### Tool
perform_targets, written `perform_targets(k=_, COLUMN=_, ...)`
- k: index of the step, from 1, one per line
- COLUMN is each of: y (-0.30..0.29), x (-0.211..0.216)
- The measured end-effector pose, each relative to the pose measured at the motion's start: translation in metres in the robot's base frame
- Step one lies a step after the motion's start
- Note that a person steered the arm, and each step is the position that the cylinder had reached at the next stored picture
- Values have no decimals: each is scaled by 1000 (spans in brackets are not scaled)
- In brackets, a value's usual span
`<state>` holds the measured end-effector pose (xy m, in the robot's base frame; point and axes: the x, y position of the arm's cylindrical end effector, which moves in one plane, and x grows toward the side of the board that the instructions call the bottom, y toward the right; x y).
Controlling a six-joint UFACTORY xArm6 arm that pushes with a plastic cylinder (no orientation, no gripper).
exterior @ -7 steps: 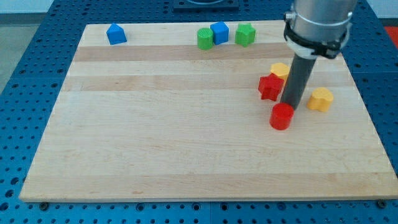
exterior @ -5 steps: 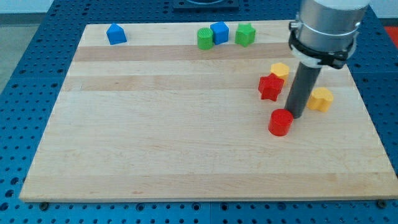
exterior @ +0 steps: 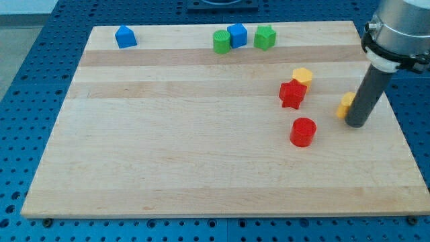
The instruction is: Push the yellow heart slightly upwards
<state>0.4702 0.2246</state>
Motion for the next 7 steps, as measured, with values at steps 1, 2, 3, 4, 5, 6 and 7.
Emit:
perform_targets(k=1, y=1, x=-9)
perform_targets(k=2, y=1, x=-21)
perform_targets(k=3, y=1, x=-21)
perform_targets(k=4, y=1, x=-25)
perform_targets(k=5, y=1, x=-27)
perform_targets(k=6, y=1, x=-30)
perform_targets(k=7, y=1, x=-42)
